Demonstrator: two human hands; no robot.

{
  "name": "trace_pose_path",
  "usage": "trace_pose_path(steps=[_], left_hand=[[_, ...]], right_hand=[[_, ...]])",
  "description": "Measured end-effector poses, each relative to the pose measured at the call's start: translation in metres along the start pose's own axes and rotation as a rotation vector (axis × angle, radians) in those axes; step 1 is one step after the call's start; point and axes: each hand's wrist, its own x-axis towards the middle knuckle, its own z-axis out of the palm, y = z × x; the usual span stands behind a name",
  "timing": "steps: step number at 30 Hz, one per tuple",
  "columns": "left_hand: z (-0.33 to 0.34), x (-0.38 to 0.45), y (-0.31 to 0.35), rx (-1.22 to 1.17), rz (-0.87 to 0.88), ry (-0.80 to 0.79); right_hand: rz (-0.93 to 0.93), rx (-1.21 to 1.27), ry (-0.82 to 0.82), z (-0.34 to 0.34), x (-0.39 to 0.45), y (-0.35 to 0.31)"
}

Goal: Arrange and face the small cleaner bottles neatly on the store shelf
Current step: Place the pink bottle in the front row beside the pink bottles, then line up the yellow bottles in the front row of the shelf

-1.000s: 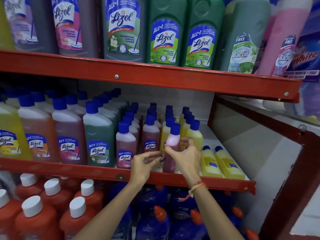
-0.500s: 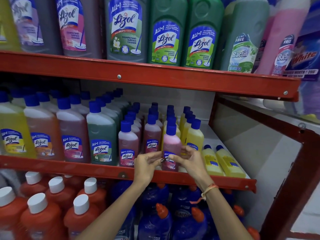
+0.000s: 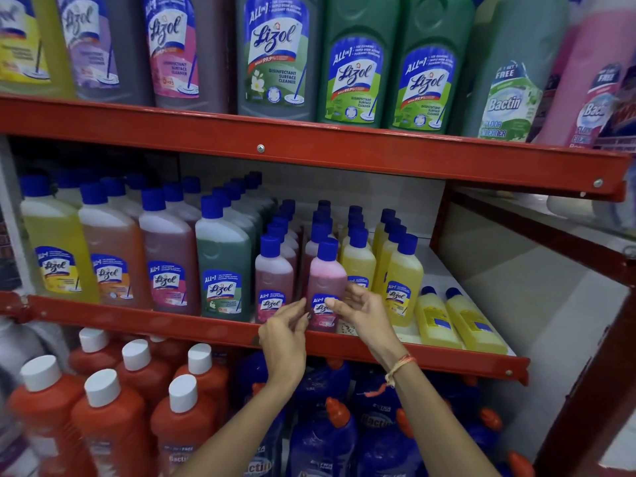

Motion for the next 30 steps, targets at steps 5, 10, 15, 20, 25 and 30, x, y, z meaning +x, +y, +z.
trace_pose_path(steps=[5,10,15,20,25,30], left_hand=[[-0.003,-0.01,0.004,-0.058,0.055,0.023],[0.011,-0.033,0.034,-0.114,0.272,0.023],[0.076,-0.026,0.048,-0.011,0.095,-0.359],[0.151,-0.017,0.062,0.361,-0.119,-0.647],[0.181,-0.011,0.068,0.163,-0.338,-0.708],[0.171,-0.014,0.059,-0.054,-0.394,-0.652]], right_hand=[[0.011,-0.026,-0.005,0.002,-0.006,-0.005],[0.024,-0.031,0.048,-0.035,-0.021,-0.019],[0.087,-0.641,0.525,-0.114,-0.026,-0.024],[0.331,-1.159,0.341,-0.145,-0.017,-0.026],[0.345,-1.049,0.267,-0.157,-0.012,-0.027],[0.425,-0.546,0.42,-0.178,-0.022,-0.012]])
